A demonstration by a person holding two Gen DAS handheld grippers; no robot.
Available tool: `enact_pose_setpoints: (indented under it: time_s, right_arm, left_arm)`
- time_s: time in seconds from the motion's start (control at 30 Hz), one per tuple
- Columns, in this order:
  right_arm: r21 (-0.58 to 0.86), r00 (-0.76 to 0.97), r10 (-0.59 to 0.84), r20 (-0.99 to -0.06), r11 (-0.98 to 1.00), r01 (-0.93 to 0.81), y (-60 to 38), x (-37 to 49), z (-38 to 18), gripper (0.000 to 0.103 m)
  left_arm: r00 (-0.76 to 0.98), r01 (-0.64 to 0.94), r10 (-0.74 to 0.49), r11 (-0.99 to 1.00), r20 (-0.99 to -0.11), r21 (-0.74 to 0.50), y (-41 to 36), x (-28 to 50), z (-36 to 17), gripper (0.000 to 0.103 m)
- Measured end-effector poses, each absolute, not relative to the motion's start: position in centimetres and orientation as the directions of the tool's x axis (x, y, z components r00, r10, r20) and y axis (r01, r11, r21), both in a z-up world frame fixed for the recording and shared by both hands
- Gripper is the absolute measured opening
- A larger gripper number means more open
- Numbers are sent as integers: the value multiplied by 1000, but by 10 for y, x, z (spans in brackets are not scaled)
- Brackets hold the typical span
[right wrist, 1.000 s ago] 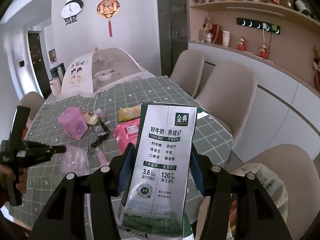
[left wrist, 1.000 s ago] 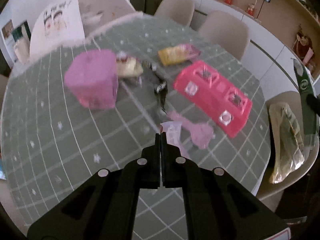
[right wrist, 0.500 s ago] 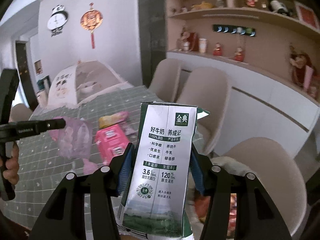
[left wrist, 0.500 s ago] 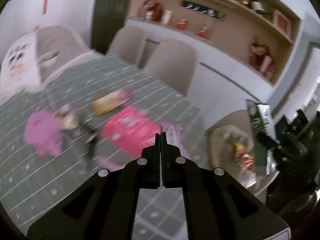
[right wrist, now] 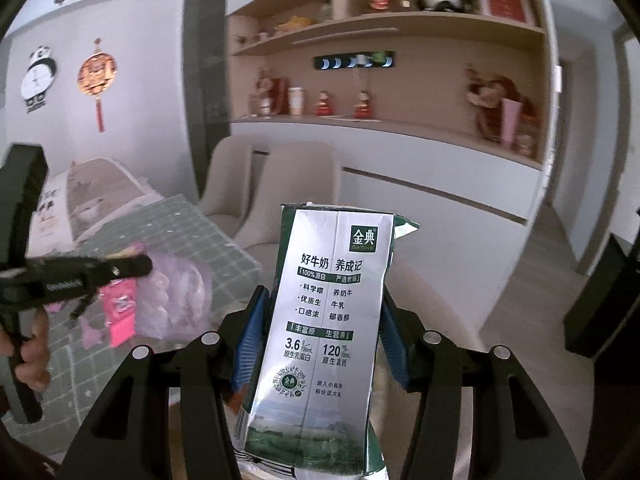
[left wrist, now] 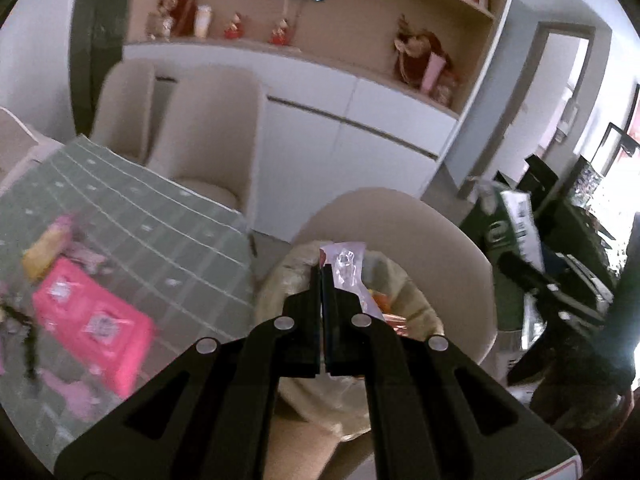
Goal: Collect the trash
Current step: 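Drop the milk carton into the bin with the right tool while the left tool releases the wrapper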
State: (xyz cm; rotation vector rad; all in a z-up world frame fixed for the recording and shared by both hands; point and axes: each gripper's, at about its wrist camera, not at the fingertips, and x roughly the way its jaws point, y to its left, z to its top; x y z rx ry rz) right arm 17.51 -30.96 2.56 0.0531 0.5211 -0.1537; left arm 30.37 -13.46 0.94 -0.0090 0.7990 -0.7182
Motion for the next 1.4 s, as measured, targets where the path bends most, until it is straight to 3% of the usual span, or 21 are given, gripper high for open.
enact_pose_setpoints:
  time_s: [0.3,0.37,0.43,0.47,0.73,1.07,1.1,1.17,1.4]
  right_arm:
    - [41,843,-166,-512,975,217,-357,162,16,50]
    - [51,841,-151,-519,977,207,-358,166,12,50]
    - [62,842,-127,-524,981,186,-355,173,7,50]
    - [67,843,-112,-526,983,173,-354,177,4,50]
    - [49,848,-30,-530,997,66,-327,219,-22,50]
    - [56,922,-9,-388,998,34,-319,239,-38,52]
    - [66,919,13,-393,998,14,-316,242,-42,54]
    - [59,908,16,-419,998,10,-311,243,-50,67]
    - [117,868,51,-493,993,8,-306,235,-59,67]
  left_arm:
    - [333,605,-632,712,-699,-355,-200,324,-43,2]
    - [303,595,-641,705,-705,-386,-200,323,-52,11]
    - [301,577,-647,709,-701,-406,-195,322,-53,31]
    - [310,565,-648,714,-696,-413,-190,321,-52,32]
    - [360,473,-634,756,-684,-452,-139,319,-41,36]
    - [420,366,-573,817,-704,-446,-90,312,-41,36]
    - [423,357,-567,821,-707,-445,-86,312,-43,36]
    - [428,334,-548,835,-718,-438,-77,313,-48,36]
    - [424,298,-523,851,-739,-432,-53,311,-62,36]
